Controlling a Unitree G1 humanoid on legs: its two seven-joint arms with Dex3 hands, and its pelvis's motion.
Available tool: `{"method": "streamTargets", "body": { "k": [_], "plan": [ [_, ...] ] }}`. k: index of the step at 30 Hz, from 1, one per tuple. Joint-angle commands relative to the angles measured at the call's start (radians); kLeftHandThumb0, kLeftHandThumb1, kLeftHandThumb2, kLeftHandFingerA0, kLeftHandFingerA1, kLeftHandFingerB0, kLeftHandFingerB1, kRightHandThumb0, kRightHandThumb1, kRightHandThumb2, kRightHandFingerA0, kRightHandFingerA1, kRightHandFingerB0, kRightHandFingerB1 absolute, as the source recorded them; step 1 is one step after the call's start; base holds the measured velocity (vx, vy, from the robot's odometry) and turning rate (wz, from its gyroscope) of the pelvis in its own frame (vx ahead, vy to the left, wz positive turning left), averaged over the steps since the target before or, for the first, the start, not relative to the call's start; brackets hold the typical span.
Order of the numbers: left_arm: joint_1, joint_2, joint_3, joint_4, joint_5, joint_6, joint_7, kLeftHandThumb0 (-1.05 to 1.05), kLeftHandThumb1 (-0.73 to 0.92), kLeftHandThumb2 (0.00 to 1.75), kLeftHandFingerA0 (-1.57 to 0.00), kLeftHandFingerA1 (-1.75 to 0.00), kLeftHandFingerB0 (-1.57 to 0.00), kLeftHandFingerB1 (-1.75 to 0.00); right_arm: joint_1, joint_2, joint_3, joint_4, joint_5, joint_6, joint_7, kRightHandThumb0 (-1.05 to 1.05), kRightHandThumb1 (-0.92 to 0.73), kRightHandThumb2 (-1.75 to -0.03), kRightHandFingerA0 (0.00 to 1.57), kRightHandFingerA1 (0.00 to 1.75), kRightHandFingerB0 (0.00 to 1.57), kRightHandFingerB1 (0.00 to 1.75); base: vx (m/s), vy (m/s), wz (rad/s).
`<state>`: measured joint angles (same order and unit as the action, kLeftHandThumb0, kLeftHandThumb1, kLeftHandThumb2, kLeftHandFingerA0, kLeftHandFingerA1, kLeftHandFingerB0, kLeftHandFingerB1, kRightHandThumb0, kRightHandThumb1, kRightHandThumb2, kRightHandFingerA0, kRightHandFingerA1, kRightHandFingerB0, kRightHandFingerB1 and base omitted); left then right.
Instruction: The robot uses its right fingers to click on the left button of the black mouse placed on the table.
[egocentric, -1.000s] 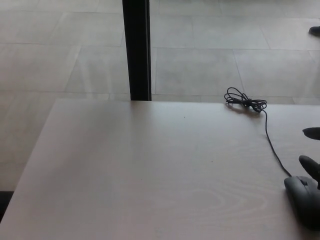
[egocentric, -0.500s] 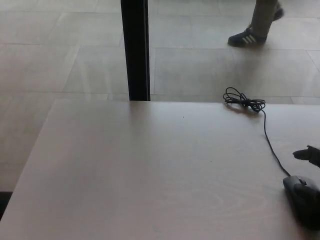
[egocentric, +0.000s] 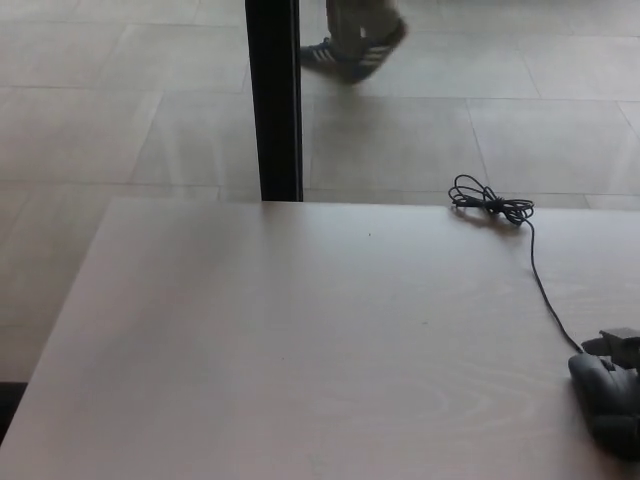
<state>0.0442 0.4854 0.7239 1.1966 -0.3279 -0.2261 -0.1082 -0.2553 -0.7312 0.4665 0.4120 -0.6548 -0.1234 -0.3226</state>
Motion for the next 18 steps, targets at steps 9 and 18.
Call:
{"method": "streamTargets", "body": {
  "k": [9,18],
  "plan": [
    [0.002,0.026,-0.003,0.0,-0.026,-0.039,0.009,-0.88,0.92,0.86,-0.77,-0.57,-0.64,-0.51,0.038,-0.004,-0.023,0.03,-0.108,-0.041,-0.017,-0.77,-0.9,-0.68,0.44,0.49,0.44,0.35,0.0,0.0,0.0],
    [0.004,0.027,-0.004,-0.007,-0.034,-0.019,0.0,-0.98,0.92,0.87,-0.72,-0.55,-0.64,-0.51,0.042,0.041,-0.022,0.003,-0.124,-0.061,-0.022,-0.74,-0.87,-0.66,0.47,0.47,0.45,0.36,0.0,0.0,0.0]
  ]
}}
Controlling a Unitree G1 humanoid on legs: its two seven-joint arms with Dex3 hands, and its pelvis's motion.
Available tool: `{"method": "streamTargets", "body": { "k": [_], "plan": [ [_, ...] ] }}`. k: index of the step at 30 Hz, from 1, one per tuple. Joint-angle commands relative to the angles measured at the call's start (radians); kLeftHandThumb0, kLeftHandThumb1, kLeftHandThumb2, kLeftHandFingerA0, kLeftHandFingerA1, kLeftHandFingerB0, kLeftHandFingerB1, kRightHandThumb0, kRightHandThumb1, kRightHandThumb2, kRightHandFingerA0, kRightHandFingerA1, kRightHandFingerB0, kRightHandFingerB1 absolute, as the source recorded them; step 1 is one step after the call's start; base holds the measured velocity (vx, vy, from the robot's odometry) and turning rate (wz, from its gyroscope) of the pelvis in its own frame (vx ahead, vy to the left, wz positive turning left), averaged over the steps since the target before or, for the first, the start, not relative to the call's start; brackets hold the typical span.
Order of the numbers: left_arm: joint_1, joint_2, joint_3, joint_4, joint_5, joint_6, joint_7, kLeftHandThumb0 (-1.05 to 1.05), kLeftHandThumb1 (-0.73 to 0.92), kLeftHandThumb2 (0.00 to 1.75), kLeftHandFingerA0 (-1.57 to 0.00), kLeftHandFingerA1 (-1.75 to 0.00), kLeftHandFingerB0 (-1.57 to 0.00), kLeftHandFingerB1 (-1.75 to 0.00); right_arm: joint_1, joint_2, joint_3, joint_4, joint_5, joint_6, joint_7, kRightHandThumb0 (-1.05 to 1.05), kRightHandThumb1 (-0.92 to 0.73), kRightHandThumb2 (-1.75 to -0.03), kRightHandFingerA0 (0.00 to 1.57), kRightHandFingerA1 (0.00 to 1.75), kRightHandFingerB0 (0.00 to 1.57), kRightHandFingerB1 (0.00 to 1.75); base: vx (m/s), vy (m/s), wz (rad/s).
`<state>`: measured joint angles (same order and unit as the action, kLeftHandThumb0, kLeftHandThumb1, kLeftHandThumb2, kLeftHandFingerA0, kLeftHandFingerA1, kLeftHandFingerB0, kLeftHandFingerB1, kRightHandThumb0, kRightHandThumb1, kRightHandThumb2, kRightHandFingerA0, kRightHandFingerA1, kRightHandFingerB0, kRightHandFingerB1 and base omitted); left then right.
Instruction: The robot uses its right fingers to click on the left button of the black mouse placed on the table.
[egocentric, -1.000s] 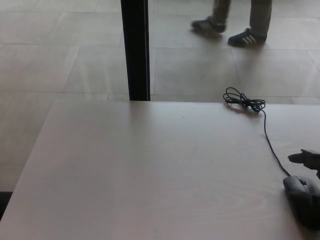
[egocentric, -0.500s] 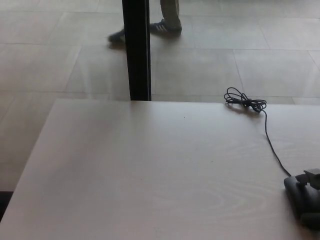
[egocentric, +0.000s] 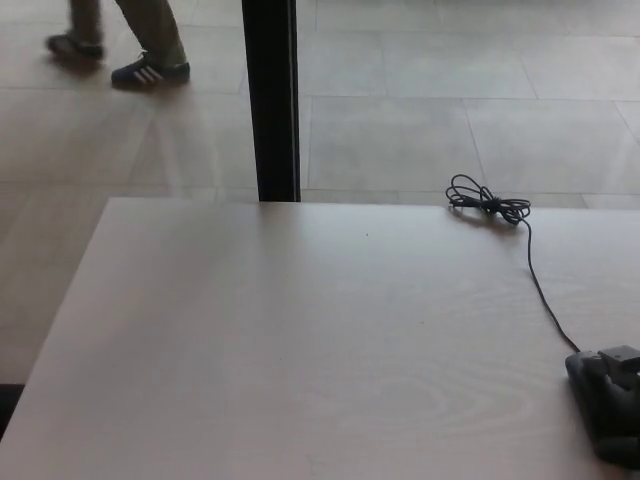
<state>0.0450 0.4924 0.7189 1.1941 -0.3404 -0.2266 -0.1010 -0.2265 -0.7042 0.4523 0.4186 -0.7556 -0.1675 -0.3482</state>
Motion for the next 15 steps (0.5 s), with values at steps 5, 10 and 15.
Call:
{"method": "streamTargets", "body": {
  "k": [5,10,15],
  "plan": [
    [0.004,0.021,-0.005,-0.003,-0.013,-0.024,0.012,-0.92,0.92,0.87,-0.74,-0.54,-0.61,-0.5,0.013,0.014,-0.019,0.01,-0.028,-0.024,0.001,-0.75,-0.88,-0.67,0.47,0.51,0.44,0.36,0.0,0.0,0.0],
    [0.007,0.018,0.001,-0.001,-0.022,-0.033,-0.007,-0.93,0.91,0.92,-0.7,-0.55,-0.61,-0.52,0.021,0.009,-0.03,0.029,-0.038,-0.012,0.004,-0.78,-0.9,-0.67,0.46,0.52,0.45,0.36,0.0,0.0,0.0],
    [0.006,0.018,-0.003,0.001,-0.017,-0.04,-0.003,-0.94,0.92,0.89,-0.74,-0.56,-0.58,-0.5,0.021,-0.004,-0.035,0.066,-0.053,-0.033,-0.022,-0.77,-0.9,-0.67,0.47,0.52,0.45,0.37,0.0,0.0,0.0]
  ]
}}
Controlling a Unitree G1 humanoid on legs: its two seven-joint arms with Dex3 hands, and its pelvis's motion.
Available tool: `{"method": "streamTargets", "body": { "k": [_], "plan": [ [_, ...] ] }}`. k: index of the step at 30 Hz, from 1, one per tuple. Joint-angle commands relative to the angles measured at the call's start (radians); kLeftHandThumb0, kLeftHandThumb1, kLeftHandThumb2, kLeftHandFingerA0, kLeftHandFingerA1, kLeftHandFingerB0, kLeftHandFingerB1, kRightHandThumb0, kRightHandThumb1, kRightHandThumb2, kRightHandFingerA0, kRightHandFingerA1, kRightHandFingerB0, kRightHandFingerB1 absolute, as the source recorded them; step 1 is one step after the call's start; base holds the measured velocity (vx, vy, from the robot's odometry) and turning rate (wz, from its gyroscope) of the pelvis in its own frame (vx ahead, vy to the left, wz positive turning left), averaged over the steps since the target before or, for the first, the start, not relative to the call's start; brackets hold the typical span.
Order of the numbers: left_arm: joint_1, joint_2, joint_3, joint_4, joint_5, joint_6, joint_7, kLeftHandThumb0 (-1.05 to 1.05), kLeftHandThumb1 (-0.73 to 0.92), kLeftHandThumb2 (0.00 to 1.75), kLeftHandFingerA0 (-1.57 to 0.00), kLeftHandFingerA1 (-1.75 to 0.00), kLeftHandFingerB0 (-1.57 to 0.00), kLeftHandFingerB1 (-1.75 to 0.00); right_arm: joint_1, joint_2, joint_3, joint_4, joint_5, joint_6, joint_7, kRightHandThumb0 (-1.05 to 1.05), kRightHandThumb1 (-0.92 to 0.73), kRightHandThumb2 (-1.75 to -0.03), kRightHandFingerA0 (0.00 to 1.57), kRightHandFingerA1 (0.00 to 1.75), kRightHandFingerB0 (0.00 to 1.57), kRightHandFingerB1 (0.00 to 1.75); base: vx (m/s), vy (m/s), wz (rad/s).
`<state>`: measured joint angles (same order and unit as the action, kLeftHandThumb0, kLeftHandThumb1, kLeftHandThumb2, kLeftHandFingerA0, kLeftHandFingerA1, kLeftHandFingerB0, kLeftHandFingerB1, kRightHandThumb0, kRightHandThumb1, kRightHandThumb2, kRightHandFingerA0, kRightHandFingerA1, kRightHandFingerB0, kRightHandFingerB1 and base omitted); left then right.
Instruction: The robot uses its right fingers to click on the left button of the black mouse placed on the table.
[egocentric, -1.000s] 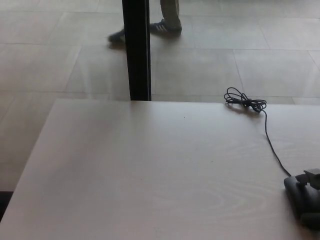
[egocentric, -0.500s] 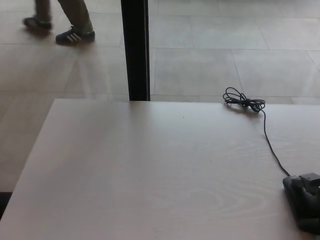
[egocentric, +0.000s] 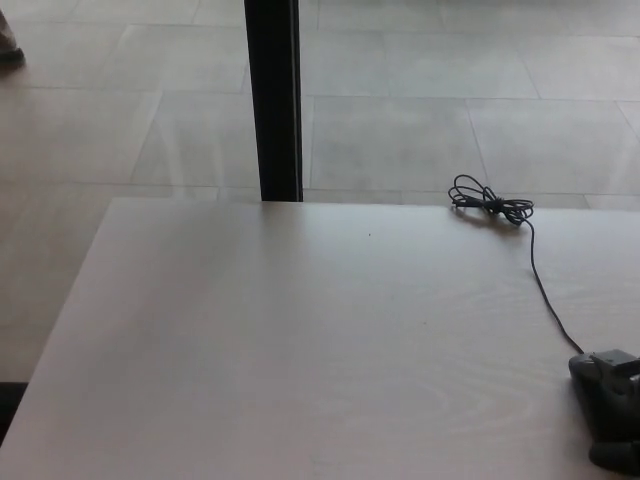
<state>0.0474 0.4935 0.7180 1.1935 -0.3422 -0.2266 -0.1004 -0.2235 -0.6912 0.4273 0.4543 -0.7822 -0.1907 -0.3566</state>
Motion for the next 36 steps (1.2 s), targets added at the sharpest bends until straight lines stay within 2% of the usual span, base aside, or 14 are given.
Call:
{"method": "streamTargets", "body": {
  "k": [1,10,11,15,16,17,18,21,22,26,27,28,29,36],
  "plan": [
    [0.006,0.017,-0.002,-0.001,-0.016,-0.037,-0.012,-0.91,0.92,0.89,-0.68,-0.54,-0.54,-0.49,0.024,-0.019,-0.015,0.034,-0.019,-0.018,-0.014,-0.75,-0.74,-1.14,0.43,0.62,0.34,0.5,0.0,0.0,0.0],
    [-0.002,0.018,0.0,0.001,-0.021,-0.025,-0.007,-0.93,0.92,0.9,-0.74,-0.56,-0.57,-0.49,0.031,-0.002,-0.022,0.032,-0.026,-0.014,-0.008,-0.77,-0.74,-1.14,0.42,0.61,0.35,0.5,0.0,0.0,0.0],
    [0.001,0.018,-0.003,-0.001,-0.018,-0.03,-0.01,-0.95,0.92,0.92,-0.72,-0.55,-0.57,-0.49,0.027,0.002,-0.02,0.04,-0.022,-0.02,-0.003,-0.76,-0.89,-0.67,0.44,0.5,0.44,0.37,0.0,0.0,0.0],
    [0.002,0.018,0.0,-0.001,-0.022,-0.027,-0.017,-0.92,0.92,0.9,-0.73,-0.55,-0.57,-0.49,0.011,0.001,-0.027,0.004,-0.018,-0.019,0.029,-0.75,-0.89,-0.67,0.43,0.47,0.41,0.35,0.0,0.0,0.0],
    [0.001,0.017,0.0,0.001,-0.021,-0.029,-0.009,-0.89,0.92,0.88,-0.73,-0.54,-0.53,-0.49,-0.017,-0.002,-0.028,-0.006,-0.029,-0.014,0.039,-0.8,-0.81,-0.73,0.44,0.49,0.38,0.37,0.0,0.0,0.0],
    [0.002,0.016,0.002,0.001,-0.023,-0.03,-0.007,-0.91,0.92,0.89,-0.73,-0.54,-0.55,-0.49,-0.036,-0.003,-0.03,-0.012,-0.034,-0.015,0.038,-0.75,-0.89,-0.67,0.46,0.46,0.43,0.36,0.0,0.0,0.0],
    [0.004,0.012,0.004,0.0,-0.025,-0.03,-0.009,-0.91,0.92,0.88,-0.73,-0.54,-0.54,-0.49,-0.053,-0.005,-0.039,-0.02,-0.029,-0.02,0.04,-0.7,-0.69,-1.1,0.41,0.59,0.32,0.5,0.0,0.0,0.0],
    [0.006,0.012,0.0,-0.002,-0.024,-0.025,-0.007,-0.93,0.92,0.88,-0.73,-0.54,-0.54,-0.48,-0.076,-0.002,-0.067,-0.042,0.001,-0.029,0.06,-0.71,-0.69,-1.09,0.4,0.59,0.34,0.5,0.0,0.0,0.0],
    [0.005,0.012,0.004,0.0,-0.029,-0.025,-0.01,-0.91,0.92,0.88,-0.73,-0.55,-0.53,-0.48,-0.095,-0.01,-0.074,-0.07,-0.015,0.002,0.085,-0.76,-0.9,-0.67,0.43,0.44,0.42,0.35,0.0,0.0,0.0],
    [0.009,0.015,0.0,0.003,-0.025,-0.023,-0.002,-0.9,0.91,0.93,-0.71,-0.54,-0.59,-0.5,-0.207,-0.037,-0.154,-0.075,0.031,-0.005,0.118,-0.78,-0.88,-0.67,0.42,0.48,0.43,0.35,0.0,0.0,0.0],
    [0.01,0.014,0.003,0.002,-0.03,-0.021,-0.003,-0.89,0.92,0.89,-0.75,-0.55,-0.57,-0.49,-0.23,-0.051,-0.205,-0.081,0.065,-0.01,0.116,-0.81,-0.68,-0.93,0.39,0.55,0.42,0.47,0.0,0.0,0.0],
    [0.011,0.014,0.003,0.003,-0.031,-0.021,-0.003,-0.89,0.92,0.89,-0.75,-0.55,-0.57,-0.49,-0.23,-0.049,-0.209,-0.081,0.063,-0.011,0.119,-0.81,-0.68,-0.93,0.39,0.55,0.42,0.47,0.0,0.0,0.0],
    [0.012,0.014,0.005,0.003,-0.033,-0.02,-0.005,-0.89,0.92,0.89,-0.77,-0.56,-0.54,-0.49,-0.236,-0.053,-0.23,-0.086,0.07,-0.012,0.125,-0.77,-0.86,-0.66,0.45,0.49,0.46,0.36,0.0,0.0,0.0],
    [0.017,0.014,0.003,0.006,-0.036,-0.027,-0.001,-0.9,0.92,0.87,-0.76,-0.55,-0.58,-0.49,-0.243,-0.136,-0.402,-0.072,0.127,-0.017,0.102,-0.84,-0.87,-0.69,0.46,0.52,0.46,0.36,0.0,0.0,0.0]
  ]
}}
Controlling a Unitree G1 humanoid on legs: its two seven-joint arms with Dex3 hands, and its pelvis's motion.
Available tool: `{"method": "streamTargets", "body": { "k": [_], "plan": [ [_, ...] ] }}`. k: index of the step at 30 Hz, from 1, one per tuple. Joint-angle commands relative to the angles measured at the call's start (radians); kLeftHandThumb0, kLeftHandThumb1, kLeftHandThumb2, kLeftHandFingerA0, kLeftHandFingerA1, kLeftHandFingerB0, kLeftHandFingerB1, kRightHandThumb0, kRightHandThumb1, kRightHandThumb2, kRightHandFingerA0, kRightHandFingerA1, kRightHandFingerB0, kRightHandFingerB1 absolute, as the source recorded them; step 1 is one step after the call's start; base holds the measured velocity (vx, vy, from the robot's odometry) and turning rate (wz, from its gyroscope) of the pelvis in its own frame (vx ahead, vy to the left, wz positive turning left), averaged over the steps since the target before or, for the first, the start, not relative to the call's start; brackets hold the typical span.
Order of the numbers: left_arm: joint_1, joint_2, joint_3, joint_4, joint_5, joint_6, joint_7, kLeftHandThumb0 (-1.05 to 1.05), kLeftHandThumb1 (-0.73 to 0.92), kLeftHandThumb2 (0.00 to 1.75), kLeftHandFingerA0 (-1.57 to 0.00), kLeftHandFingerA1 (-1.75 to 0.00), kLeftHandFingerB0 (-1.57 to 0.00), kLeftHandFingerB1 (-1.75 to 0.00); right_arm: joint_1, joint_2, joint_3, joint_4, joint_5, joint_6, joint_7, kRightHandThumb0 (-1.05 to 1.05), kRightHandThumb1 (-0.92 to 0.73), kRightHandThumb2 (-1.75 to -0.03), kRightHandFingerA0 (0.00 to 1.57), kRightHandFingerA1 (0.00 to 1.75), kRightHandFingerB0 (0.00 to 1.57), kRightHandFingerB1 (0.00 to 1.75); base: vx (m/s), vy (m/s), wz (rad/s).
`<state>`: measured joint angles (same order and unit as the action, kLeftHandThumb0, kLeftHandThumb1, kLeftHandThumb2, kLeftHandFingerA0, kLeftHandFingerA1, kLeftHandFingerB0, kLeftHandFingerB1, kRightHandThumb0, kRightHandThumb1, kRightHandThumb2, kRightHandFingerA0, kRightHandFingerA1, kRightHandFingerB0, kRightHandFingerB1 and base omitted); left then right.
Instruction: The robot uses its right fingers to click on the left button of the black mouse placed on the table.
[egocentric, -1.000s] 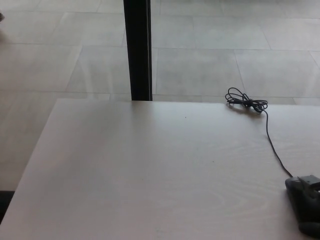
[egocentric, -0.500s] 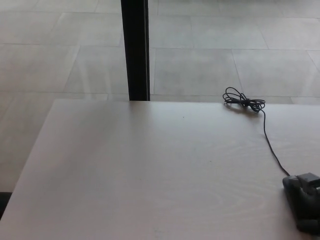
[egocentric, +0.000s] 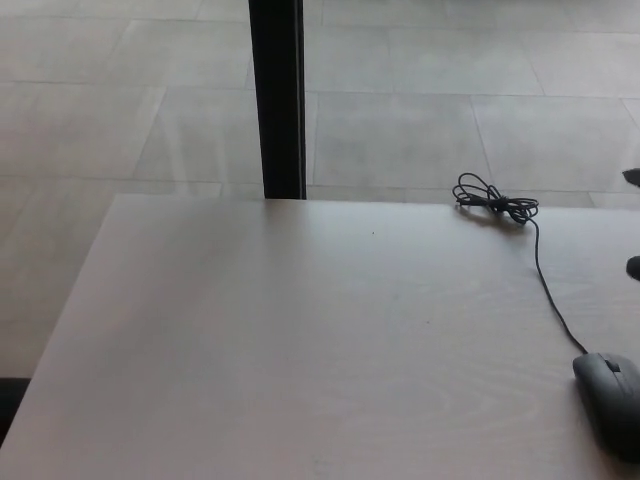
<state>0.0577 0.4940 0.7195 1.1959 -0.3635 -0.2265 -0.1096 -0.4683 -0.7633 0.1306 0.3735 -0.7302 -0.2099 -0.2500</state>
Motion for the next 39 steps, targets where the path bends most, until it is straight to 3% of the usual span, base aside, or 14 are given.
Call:
{"method": "streamTargets", "body": {
  "k": [1,8,10,13,14,16,19,22,25,26,30,31,32,39],
  "plan": [
    [0.005,0.014,0.002,0.005,-0.015,-0.018,0.016,-0.91,0.91,0.92,-0.75,-0.55,-0.61,-0.51,0.01,-0.068,-0.134,0.016,0.084,-0.013,-0.025,-0.83,-0.86,-0.66,0.48,0.52,0.49,0.38,0.0,0.0,0.0],
    [0.016,0.007,-0.008,-0.005,-0.011,-0.04,0.0,-0.78,0.82,1.26,-0.66,-0.64,-0.51,-0.56,0.144,-0.095,-0.363,0.084,0.19,-0.077,-0.109,-0.78,-0.63,-1.0,0.49,0.64,0.47,0.53,0.0,0.0,0.0],
    [0.011,0.009,-0.007,-0.002,-0.013,-0.031,0.006,-0.93,0.92,0.86,-0.73,-0.55,-0.65,-0.52,0.212,-0.091,-0.43,0.086,0.208,-0.072,-0.119,-0.78,-0.85,-0.65,0.58,0.64,0.51,0.41,0.0,0.0,0.0],
    [0.006,0.01,-0.003,0.008,-0.02,-0.024,-0.005,-0.95,0.92,0.9,-0.72,-0.55,-0.57,-0.49,0.301,-0.049,-0.529,0.119,0.28,-0.122,-0.148,-0.78,-0.85,-0.66,1.16,1.56,0.51,0.44,0.0,0.0,0.0],
    [0.009,0.011,-0.005,0.004,-0.018,-0.028,-0.008,-0.92,0.92,0.9,-0.68,-0.54,-0.52,-0.49,0.345,-0.024,-0.567,0.138,0.305,-0.128,-0.162,-0.78,-0.86,-0.66,0.52,0.83,0.47,0.45,0.0,0.0,0.0],
    [0.014,0.01,-0.014,-0.002,-0.007,-0.044,-0.005,-0.94,0.92,0.9,-0.71,-0.55,-0.57,-0.51,0.403,0.031,-0.63,0.166,0.369,-0.12,-0.156,-0.81,-0.88,-0.67,0.48,0.79,0.45,0.47,0.0,0.0,0.0],
    [0.011,0.01,-0.008,0.002,-0.015,-0.032,-0.007,-0.9,0.92,0.89,-0.76,-0.56,-0.56,-0.49,0.429,0.168,-0.747,0.224,0.532,-0.122,-0.152,-0.69,-0.81,-0.64,1.04,1.06,0.53,0.43,0.0,0.0,0.0],
    [0.013,0.01,-0.01,0.001,-0.014,-0.029,-0.007,-0.87,0.92,0.86,-0.69,-0.52,-0.54,-0.49,0.418,0.256,-0.831,0.259,0.65,-0.11,-0.124,-0.67,-0.83,-0.64,0.97,1.37,0.56,0.47,0.0,0.0,0.0],
    [0.002,0.012,-0.012,0.002,-0.013,-0.018,-0.005,-0.9,0.92,0.89,-0.72,-0.55,-0.52,-0.49,0.364,0.358,-0.967,0.298,0.813,0.004,-0.116,-0.64,-0.82,-0.65,1.04,0.86,0.57,0.48,0.0,0.0,0.0],
    [0.0,0.012,-0.01,0.005,-0.015,-0.018,-0.006,-0.97,0.86,0.96,-0.74,-0.58,-0.56,-0.52,0.349,0.381,-1.011,0.317,0.868,0.045,-0.102,-0.67,-0.87,-0.66,0.74,0.56,0.54,0.45,0.0,0.0,0.0],
    [-0.007,0.008,-0.008,0.013,-0.017,-0.012,0.005,-0.9,0.92,0.88,-0.76,-0.54,-0.55,-0.48,0.337,0.439,-1.079,0.316,0.945,0.103,-0.087,-0.63,-0.87,-0.66,0.66,0.54,0.51,0.46,0.0,0.0,0.0],
    [-0.006,0.009,-0.007,0.012,-0.018,-0.011,0.0,-0.9,0.92,0.9,-0.72,-0.54,-0.53,-0.49,0.336,0.459,-1.092,0.313,0.967,0.131,-0.074,-0.57,-0.67,-1.08,0.64,0.7,0.31,0.52,0.0,0.0,0.0],
    [0.0,0.007,-0.008,0.002,-0.018,-0.018,-0.008,-0.92,0.91,0.86,-0.69,-0.52,-0.56,-0.5,0.334,0.474,-1.101,0.316,0.985,0.153,-0.051,-0.66,-0.85,-0.65,0.65,0.55,0.45,0.41,0.0,0.0,0.0],
    [-0.005,0.009,-0.007,0.009,-0.018,-0.006,0.0,-0.94,0.92,0.89,-0.73,-0.55,-0.56,-0.48,0.332,0.511,-1.109,0.306,1.007,0.175,0.026,-0.66,-0.85,-0.66,0.69,0.54,0.45,0.39,0.0,0.0,0.0]
  ]
}}
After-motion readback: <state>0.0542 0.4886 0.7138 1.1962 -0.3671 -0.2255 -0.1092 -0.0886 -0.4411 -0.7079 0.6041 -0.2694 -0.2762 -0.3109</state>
